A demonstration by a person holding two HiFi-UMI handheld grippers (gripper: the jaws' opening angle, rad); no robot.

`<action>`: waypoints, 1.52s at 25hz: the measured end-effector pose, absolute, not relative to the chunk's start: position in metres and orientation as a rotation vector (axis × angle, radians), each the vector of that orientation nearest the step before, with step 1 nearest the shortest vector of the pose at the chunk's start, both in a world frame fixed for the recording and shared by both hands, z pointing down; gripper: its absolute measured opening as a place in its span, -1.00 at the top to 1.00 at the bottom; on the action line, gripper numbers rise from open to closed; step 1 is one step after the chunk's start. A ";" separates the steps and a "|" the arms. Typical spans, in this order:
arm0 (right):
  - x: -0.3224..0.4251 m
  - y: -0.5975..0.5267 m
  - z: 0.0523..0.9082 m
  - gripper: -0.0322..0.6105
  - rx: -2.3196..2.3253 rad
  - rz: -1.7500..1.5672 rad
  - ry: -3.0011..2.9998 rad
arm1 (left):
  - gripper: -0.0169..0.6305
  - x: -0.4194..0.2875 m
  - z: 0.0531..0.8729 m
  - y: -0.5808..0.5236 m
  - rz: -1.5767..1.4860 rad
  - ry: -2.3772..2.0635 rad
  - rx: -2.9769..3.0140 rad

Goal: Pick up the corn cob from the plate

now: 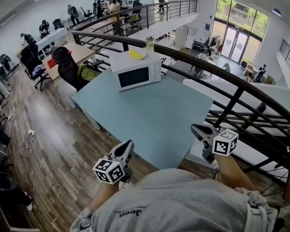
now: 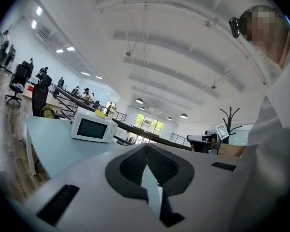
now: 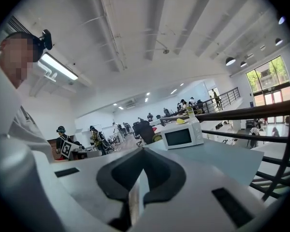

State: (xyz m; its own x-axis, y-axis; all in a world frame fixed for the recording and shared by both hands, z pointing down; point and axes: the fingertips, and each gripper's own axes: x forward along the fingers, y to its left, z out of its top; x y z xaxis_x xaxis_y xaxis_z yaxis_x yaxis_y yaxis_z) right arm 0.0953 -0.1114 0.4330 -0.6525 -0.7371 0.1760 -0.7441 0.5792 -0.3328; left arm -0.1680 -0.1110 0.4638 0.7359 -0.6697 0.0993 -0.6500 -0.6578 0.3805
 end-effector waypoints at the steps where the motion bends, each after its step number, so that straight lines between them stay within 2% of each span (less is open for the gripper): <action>1: 0.093 -0.117 0.435 0.86 1.305 0.605 -2.766 | 0.92 -0.170 0.464 -0.117 -0.071 -1.008 2.545; 11: 0.100 -0.184 0.448 0.86 1.269 0.647 -2.747 | 0.91 -0.166 0.480 -0.177 -0.049 -1.024 2.500; 26: 0.169 -0.360 0.504 0.85 0.942 0.650 -2.861 | 0.91 -0.074 0.491 -0.277 0.102 -1.248 2.347; 33: 0.129 -0.434 0.549 0.85 0.952 0.667 -2.812 | 0.91 -0.117 0.518 -0.342 0.187 -1.279 2.359; 38: 0.097 -0.496 0.526 0.85 1.036 0.568 -2.735 | 0.91 -0.146 0.523 -0.420 0.126 -1.229 2.407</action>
State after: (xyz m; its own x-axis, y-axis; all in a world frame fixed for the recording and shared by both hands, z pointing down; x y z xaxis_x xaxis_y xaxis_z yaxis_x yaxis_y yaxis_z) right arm 0.0972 -0.4958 0.5256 -0.7469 -0.6033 0.2797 -0.6647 0.6878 -0.2916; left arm -0.1462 -0.4202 0.5228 0.6026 -0.7507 0.2707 -0.7900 -0.5131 0.3356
